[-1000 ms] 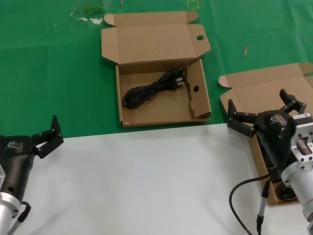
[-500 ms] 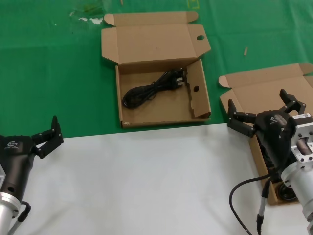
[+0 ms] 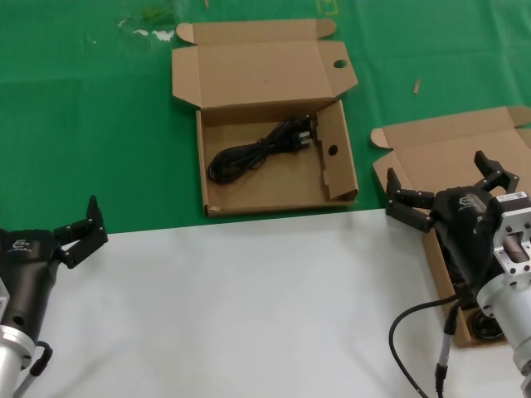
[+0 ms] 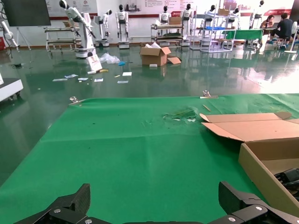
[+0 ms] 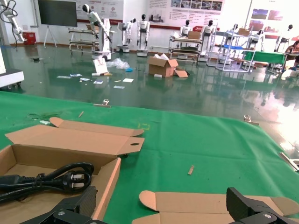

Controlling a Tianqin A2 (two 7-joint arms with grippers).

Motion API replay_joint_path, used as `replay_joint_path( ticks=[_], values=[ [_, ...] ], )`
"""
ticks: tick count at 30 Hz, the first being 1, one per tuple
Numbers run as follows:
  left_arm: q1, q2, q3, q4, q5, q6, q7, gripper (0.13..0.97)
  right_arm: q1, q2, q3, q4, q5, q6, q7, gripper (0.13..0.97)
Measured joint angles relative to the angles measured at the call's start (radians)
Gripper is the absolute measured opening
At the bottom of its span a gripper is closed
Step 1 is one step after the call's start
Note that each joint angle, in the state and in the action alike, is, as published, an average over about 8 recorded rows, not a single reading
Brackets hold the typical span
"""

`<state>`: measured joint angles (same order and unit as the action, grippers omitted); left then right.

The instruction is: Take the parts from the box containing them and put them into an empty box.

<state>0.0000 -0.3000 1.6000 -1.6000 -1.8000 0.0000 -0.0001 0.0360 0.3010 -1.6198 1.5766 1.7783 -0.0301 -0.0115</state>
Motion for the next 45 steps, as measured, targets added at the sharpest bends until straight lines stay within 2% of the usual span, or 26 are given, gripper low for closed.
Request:
replay_joint_path(
  ticks=[45],
  values=[
    [0.000, 0.000, 0.000, 0.000, 0.000, 0.000, 0.000, 0.966, 0.000, 0.000, 0.000, 0.000, 0.000, 0.000, 0.000, 0.966]
  ],
)
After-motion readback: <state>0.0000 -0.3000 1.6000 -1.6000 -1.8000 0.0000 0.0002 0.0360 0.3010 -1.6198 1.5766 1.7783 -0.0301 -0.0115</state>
